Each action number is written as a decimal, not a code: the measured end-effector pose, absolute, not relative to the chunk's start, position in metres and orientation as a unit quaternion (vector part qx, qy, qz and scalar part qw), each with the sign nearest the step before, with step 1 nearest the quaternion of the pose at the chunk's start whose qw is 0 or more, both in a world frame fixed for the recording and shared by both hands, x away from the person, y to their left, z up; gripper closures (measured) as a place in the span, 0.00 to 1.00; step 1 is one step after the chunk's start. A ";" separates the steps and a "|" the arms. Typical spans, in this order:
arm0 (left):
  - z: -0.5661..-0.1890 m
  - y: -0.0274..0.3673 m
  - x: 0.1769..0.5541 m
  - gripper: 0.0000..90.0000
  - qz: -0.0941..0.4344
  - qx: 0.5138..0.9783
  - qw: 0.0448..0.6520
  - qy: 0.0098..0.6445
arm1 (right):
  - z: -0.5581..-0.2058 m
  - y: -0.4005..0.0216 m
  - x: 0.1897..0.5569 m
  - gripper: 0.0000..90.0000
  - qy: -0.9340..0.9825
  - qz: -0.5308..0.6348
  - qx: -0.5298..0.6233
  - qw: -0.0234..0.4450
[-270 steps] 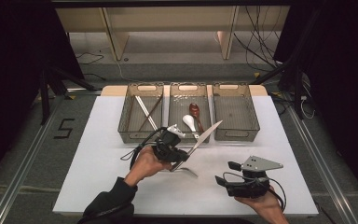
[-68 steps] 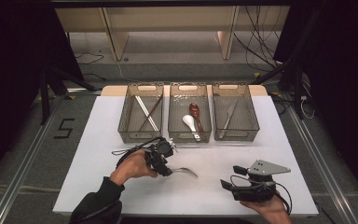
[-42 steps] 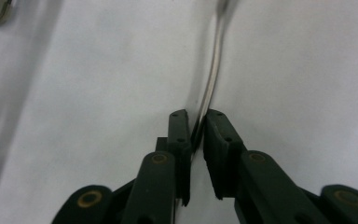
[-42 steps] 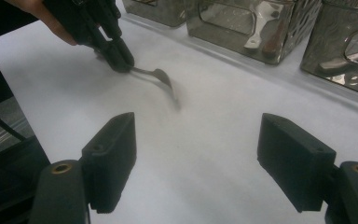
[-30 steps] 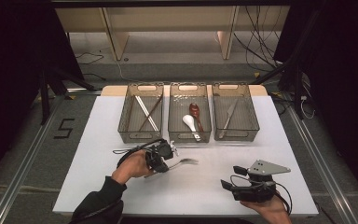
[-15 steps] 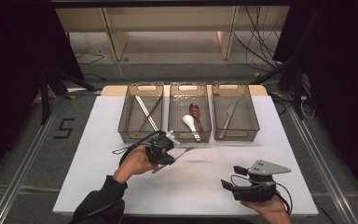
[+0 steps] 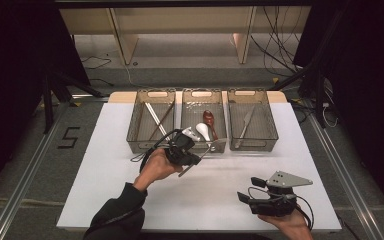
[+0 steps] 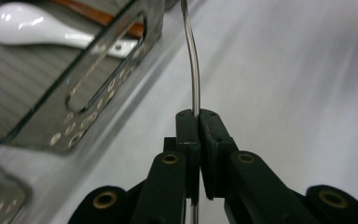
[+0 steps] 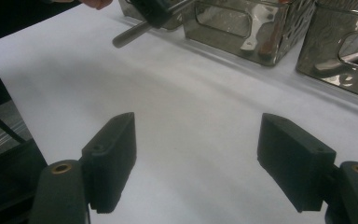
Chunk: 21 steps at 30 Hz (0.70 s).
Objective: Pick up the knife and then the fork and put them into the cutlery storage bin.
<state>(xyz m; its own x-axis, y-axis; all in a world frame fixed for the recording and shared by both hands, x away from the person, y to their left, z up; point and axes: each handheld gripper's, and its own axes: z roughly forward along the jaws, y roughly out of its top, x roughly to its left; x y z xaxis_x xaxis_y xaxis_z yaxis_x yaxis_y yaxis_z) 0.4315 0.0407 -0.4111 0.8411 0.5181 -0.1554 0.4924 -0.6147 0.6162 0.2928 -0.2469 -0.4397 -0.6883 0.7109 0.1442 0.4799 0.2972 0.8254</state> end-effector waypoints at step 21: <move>-0.380 -0.017 0.477 0.97 0.021 0.862 0.404 0.304 | -0.440 -0.249 0.293 0.32 0.794 0.464 0.374 0.124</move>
